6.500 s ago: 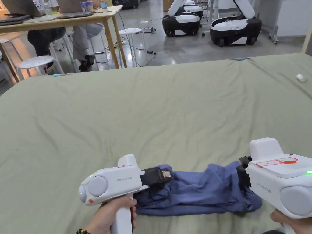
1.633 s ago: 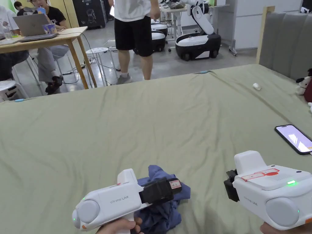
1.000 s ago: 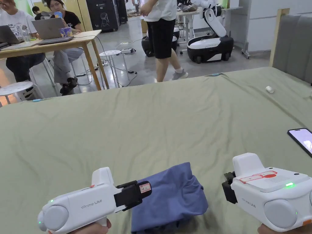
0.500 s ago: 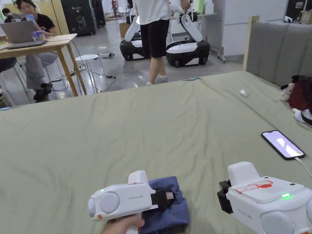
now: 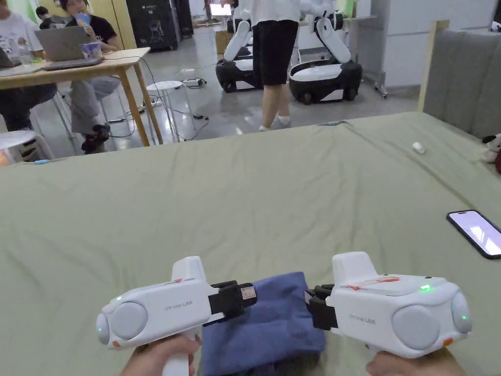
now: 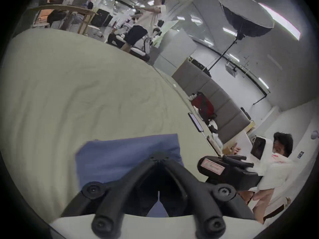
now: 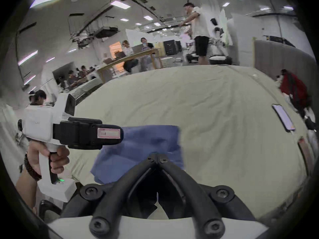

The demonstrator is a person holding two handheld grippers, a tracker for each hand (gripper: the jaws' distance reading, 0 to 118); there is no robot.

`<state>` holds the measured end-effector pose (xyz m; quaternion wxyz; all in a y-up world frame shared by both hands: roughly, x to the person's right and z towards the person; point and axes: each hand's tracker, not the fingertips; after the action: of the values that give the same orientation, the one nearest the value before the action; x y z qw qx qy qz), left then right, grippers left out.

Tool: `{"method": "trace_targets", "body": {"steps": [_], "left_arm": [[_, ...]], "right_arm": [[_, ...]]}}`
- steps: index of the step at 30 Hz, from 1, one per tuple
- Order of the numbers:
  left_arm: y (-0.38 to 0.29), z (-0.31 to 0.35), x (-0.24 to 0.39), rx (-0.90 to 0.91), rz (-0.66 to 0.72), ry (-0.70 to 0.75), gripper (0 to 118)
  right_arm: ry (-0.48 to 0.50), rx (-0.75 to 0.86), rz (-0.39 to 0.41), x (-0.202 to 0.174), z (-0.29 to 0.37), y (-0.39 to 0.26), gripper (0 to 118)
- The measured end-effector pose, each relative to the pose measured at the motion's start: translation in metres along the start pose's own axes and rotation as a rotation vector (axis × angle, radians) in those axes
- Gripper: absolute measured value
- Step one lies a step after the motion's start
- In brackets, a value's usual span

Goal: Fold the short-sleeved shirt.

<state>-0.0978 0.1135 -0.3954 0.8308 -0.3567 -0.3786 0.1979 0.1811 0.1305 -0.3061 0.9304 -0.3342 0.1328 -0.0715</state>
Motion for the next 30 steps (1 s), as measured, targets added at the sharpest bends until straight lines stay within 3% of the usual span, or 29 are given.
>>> {"method": "trace_targets", "body": {"steps": [4,9,10,12,14,25,30], "left_arm": [[-0.008,0.036,-0.025,0.004,0.035,0.072,0],[-0.022,0.061,-0.045,0.020,0.044,0.134,0],[-0.023,0.061,-0.047,0.021,0.051,0.138,9],[-0.027,0.061,-0.046,0.041,0.092,0.122,66],[-0.029,0.054,-0.047,0.034,0.125,0.123,107],[-0.032,0.007,-0.051,-0.031,0.186,0.031,102],[-0.040,-0.026,-0.052,-0.089,0.204,0.046,81]], "right_arm": [[0.037,-0.062,-0.036,-0.011,-0.041,0.004,0],[-0.085,-0.141,0.023,-0.013,-0.070,-0.001,0],[-0.089,-0.136,0.020,-0.014,-0.069,-0.001,0],[-0.083,-0.134,0.022,-0.014,-0.068,0.000,0],[-0.093,-0.142,0.030,-0.013,-0.073,0.002,0],[-0.108,-0.141,0.044,-0.016,-0.071,0.000,0],[-0.101,-0.137,0.041,-0.014,-0.072,-0.002,0]]}}
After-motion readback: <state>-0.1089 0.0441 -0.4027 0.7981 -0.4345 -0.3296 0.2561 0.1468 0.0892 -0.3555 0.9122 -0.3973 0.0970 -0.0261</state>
